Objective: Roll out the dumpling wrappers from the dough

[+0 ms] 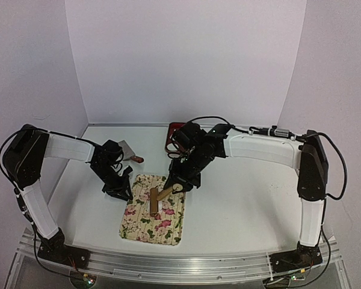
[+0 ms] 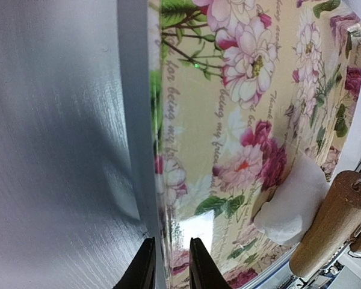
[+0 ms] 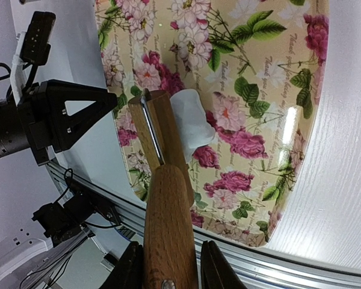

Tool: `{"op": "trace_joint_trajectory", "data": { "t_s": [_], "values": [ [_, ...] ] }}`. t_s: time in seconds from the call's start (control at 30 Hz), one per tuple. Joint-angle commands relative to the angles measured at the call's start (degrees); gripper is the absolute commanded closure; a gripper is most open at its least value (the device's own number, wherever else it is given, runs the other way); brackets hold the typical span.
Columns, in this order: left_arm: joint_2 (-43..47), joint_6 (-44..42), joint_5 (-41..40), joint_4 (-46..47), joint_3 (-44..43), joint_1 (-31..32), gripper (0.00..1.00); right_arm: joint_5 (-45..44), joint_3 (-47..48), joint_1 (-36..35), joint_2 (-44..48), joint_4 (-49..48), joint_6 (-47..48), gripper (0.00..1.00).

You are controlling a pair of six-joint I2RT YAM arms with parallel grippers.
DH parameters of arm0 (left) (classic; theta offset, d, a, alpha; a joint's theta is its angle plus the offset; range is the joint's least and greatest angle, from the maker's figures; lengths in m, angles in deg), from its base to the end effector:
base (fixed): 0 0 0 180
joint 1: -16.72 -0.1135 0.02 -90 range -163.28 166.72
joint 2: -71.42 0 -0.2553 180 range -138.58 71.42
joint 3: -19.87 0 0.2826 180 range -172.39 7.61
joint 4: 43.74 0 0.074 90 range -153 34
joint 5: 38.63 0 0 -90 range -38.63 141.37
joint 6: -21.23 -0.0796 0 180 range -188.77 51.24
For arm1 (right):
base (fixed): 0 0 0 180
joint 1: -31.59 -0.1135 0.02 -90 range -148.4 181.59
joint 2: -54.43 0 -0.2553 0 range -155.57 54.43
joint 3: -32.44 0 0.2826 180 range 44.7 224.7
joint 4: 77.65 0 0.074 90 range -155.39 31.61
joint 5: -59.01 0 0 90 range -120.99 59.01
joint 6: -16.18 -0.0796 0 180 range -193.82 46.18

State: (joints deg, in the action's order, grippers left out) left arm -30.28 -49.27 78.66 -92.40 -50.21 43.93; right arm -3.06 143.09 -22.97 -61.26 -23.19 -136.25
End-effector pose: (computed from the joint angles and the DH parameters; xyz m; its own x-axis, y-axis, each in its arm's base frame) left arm 0.2829 -0.1865 0.0727 -0.9849 0.1728 -0.0083 0.1553 0.8621 -0.4823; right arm 0.2511 0.4171 0.1944 -0.9915 -0.0425 0.1228 0.0459 0.7697 0.6367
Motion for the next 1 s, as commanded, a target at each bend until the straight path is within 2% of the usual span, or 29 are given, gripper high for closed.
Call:
{"op": "trace_joint_trajectory", "data": {
  "t_s": [0.0,0.33,0.73,0.97],
  "values": [
    [-1.31,-1.11,0.35,0.71,-0.51,-0.04,0.79,-4.60,0.00,-0.52,-4.37,7.80,0.00,1.00],
    [-2.67,-1.00,-0.28,0.52,-0.71,-0.08,0.84,-10.59,1.59,-0.67,-6.15,16.87,0.74,1.00],
    [-2.11,-0.95,-0.08,0.91,0.01,-0.04,0.96,-13.54,2.88,-0.65,-10.73,20.93,3.09,1.00],
    [-2.00,-0.76,-0.05,1.07,0.32,-0.04,0.97,-17.13,0.65,-0.66,-11.54,24.00,1.87,1.00]
  ]
}}
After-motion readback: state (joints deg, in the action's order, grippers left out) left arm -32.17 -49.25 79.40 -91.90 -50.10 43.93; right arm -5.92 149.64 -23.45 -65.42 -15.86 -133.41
